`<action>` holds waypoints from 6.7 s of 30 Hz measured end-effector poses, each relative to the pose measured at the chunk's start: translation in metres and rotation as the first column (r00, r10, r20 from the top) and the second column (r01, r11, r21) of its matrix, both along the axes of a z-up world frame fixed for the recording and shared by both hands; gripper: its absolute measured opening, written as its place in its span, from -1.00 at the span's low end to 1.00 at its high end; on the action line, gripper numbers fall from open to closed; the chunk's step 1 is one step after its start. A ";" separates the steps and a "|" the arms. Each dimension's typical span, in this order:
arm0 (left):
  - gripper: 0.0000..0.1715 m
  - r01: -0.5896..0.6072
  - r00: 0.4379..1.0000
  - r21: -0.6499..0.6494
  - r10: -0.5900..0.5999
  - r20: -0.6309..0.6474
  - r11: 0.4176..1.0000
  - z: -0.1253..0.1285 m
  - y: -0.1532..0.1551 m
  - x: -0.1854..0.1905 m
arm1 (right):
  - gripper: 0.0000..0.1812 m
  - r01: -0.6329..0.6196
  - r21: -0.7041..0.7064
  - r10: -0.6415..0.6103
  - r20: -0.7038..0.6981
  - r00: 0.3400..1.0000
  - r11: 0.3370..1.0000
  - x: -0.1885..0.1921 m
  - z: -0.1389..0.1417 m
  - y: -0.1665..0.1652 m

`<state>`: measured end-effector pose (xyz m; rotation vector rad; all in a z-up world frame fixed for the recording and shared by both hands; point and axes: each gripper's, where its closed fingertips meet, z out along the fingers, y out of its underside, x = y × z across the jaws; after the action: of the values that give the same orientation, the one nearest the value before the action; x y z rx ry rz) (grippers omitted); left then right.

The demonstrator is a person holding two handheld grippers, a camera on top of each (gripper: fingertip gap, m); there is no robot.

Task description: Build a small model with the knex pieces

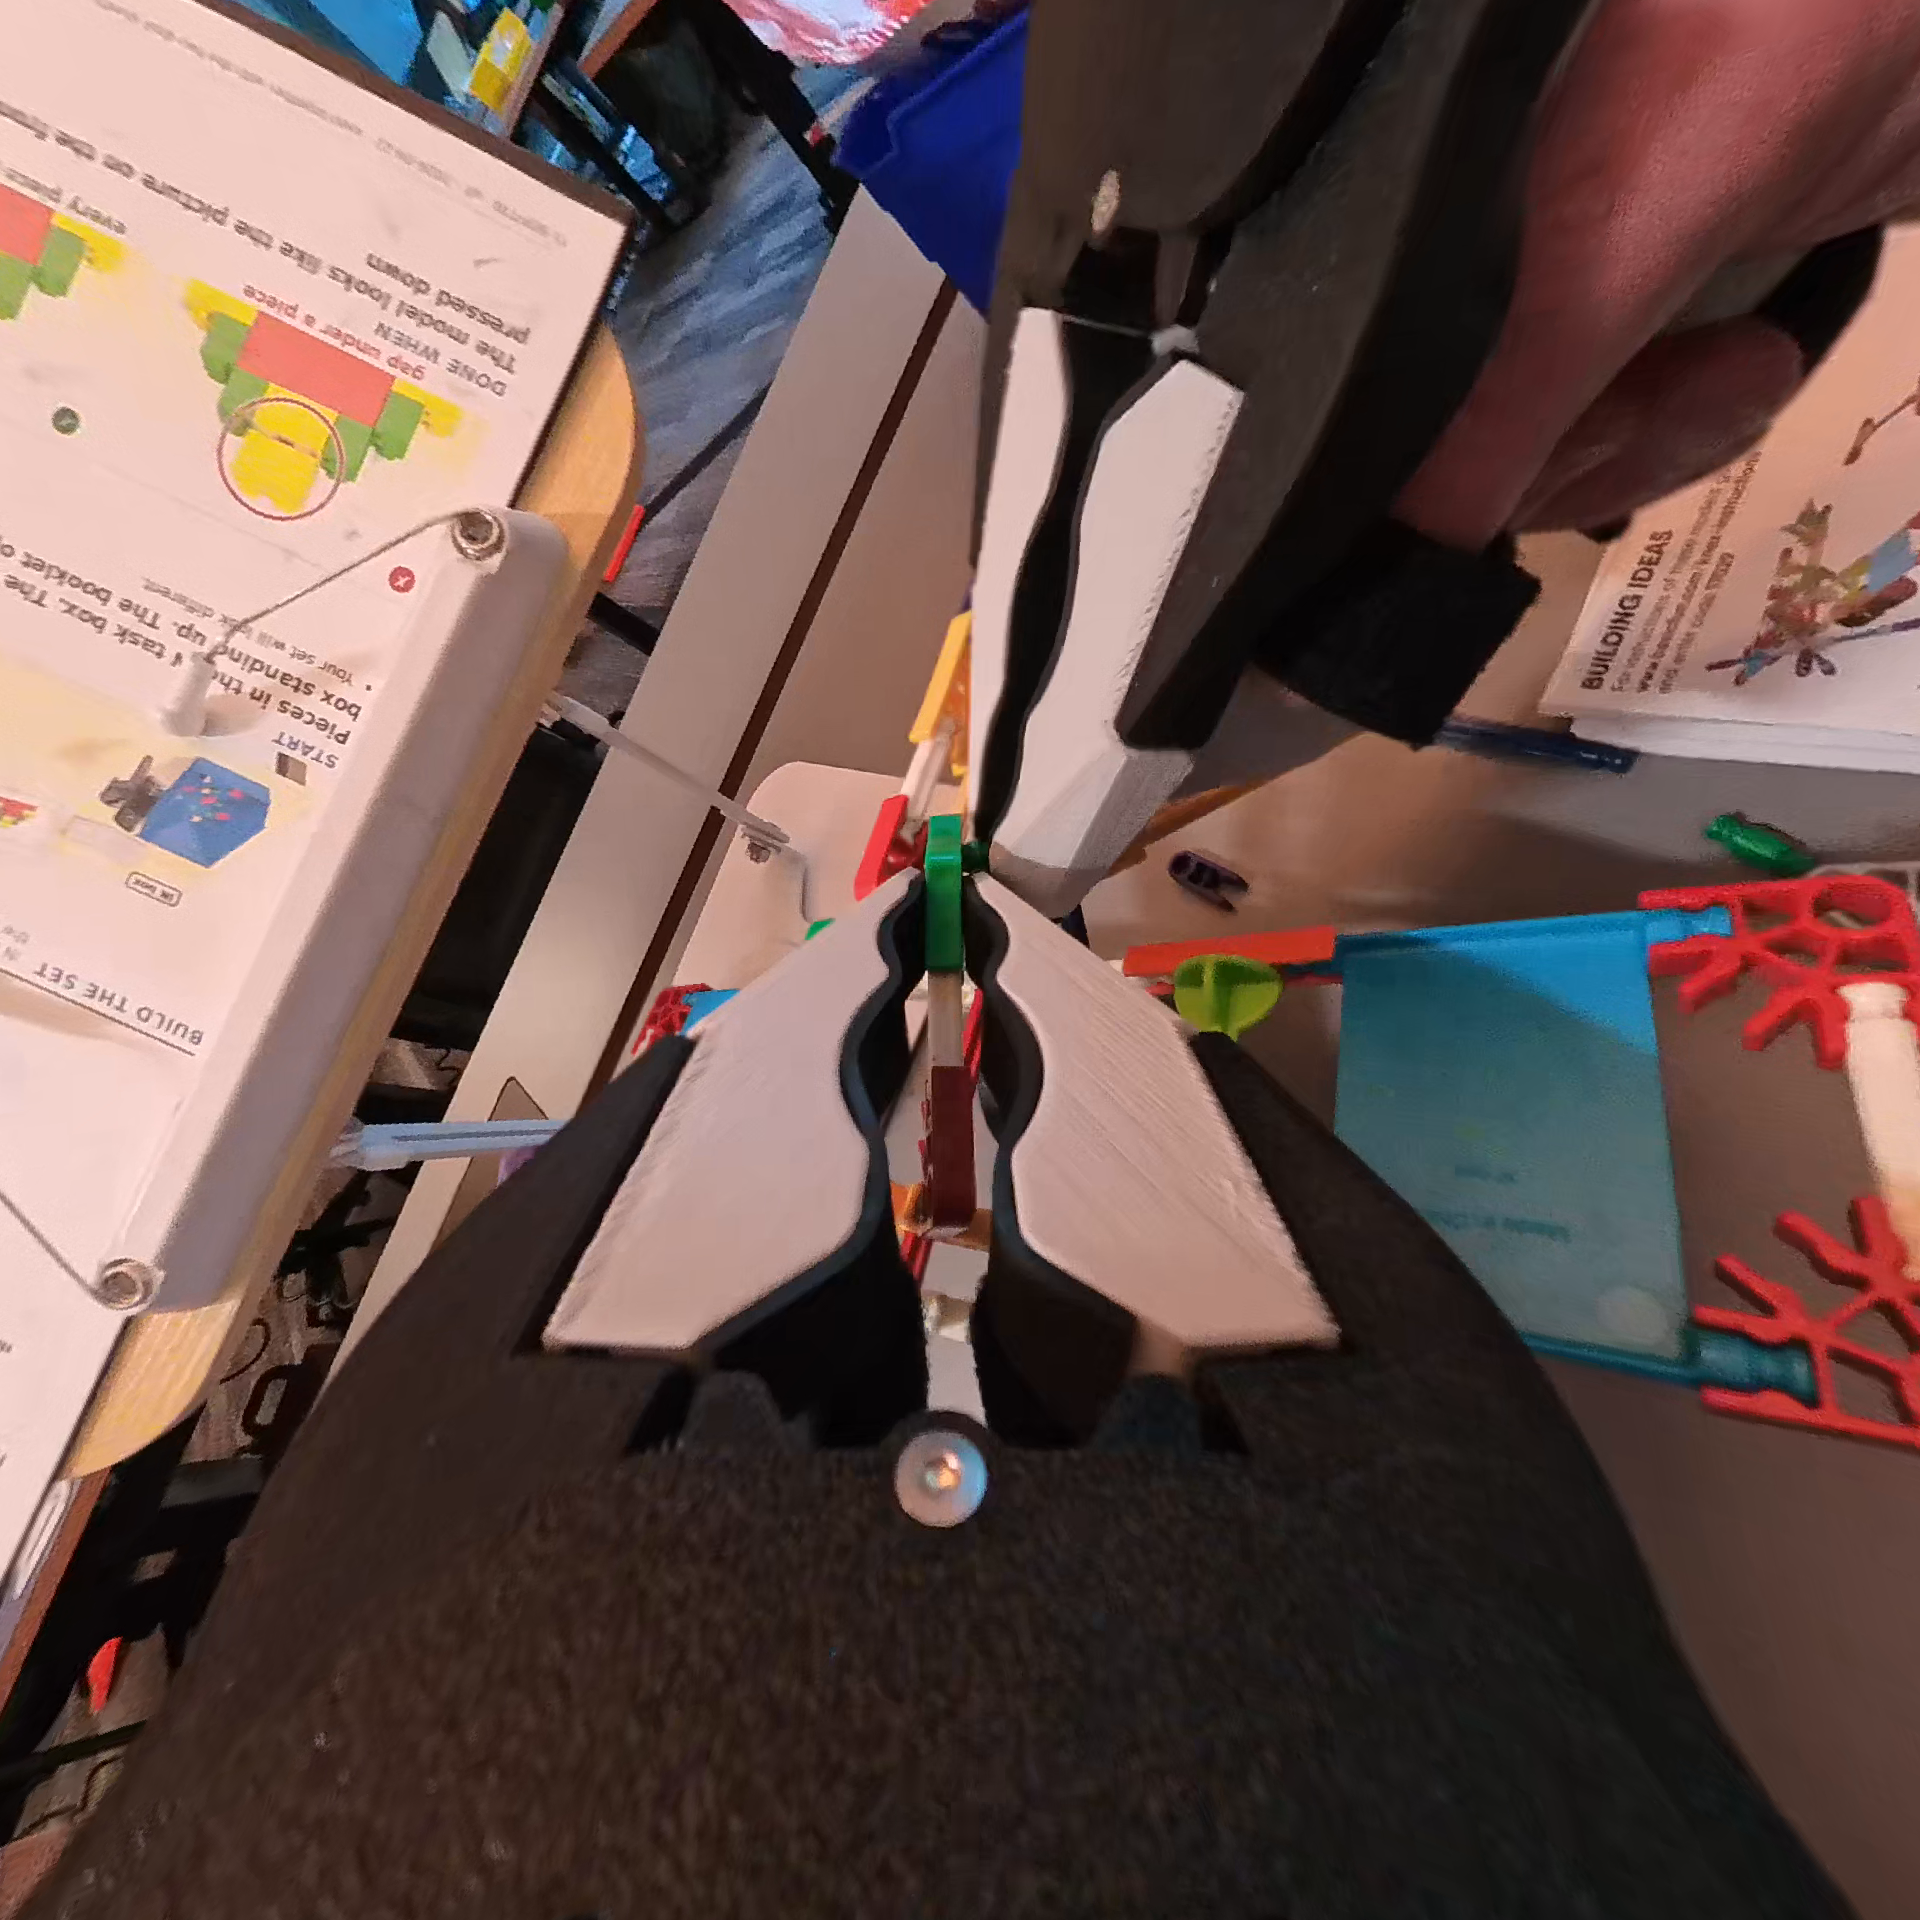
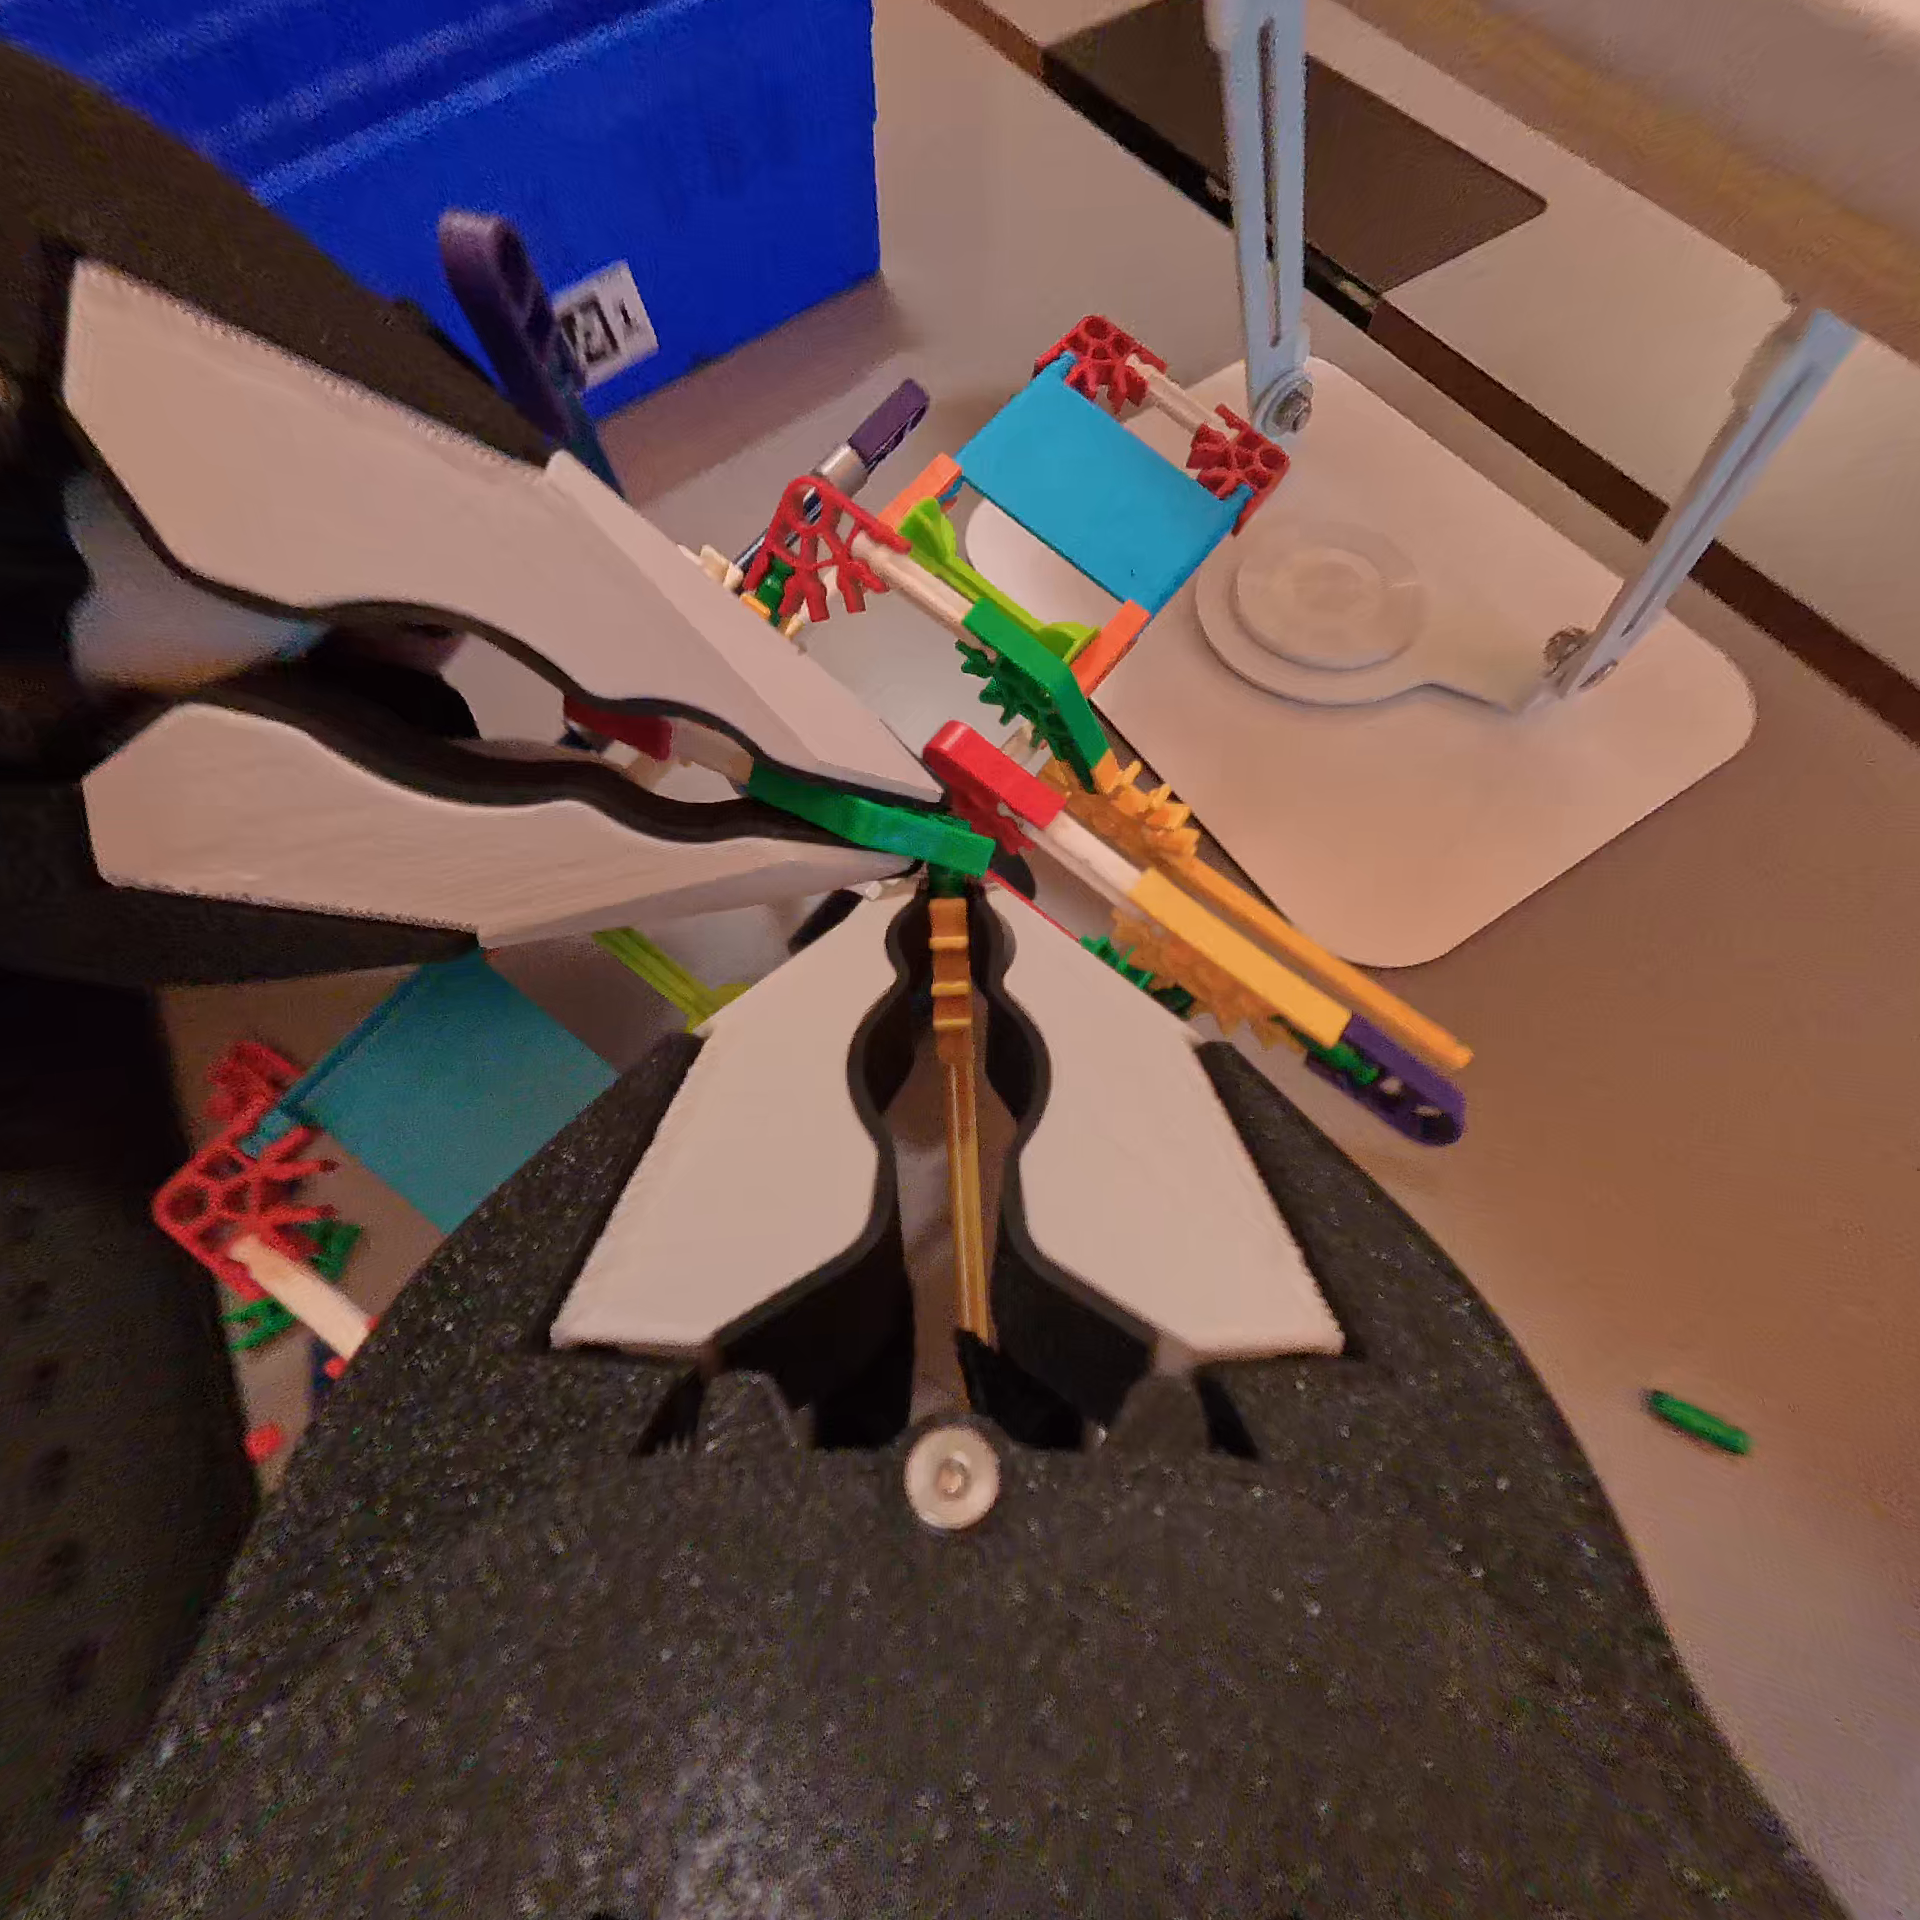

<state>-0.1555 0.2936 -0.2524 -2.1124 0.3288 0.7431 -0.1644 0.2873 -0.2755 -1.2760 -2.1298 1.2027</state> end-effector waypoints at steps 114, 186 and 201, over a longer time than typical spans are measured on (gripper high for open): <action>-0.97 0.061 0.835 -0.052 -0.079 -0.544 0.997 0.078 0.002 0.023 | -0.36 -0.382 -0.388 0.196 -0.440 0.877 0.839 0.113 0.130 0.052; -0.92 0.410 0.817 -0.297 -0.202 0.540 0.863 -0.021 -0.018 0.074 | -0.94 -0.476 -0.169 0.422 -0.276 0.864 0.863 0.120 0.039 0.058; -0.93 0.393 0.386 0.013 -0.178 0.905 0.919 -0.003 -0.006 0.063 | -0.94 -0.451 -0.166 0.389 -0.306 0.869 0.877 0.115 0.038 0.065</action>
<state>-0.0924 0.2876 -0.2556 -2.2285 0.1556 -0.7290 -0.0491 0.3521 -0.2380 -0.6812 -2.1751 1.7394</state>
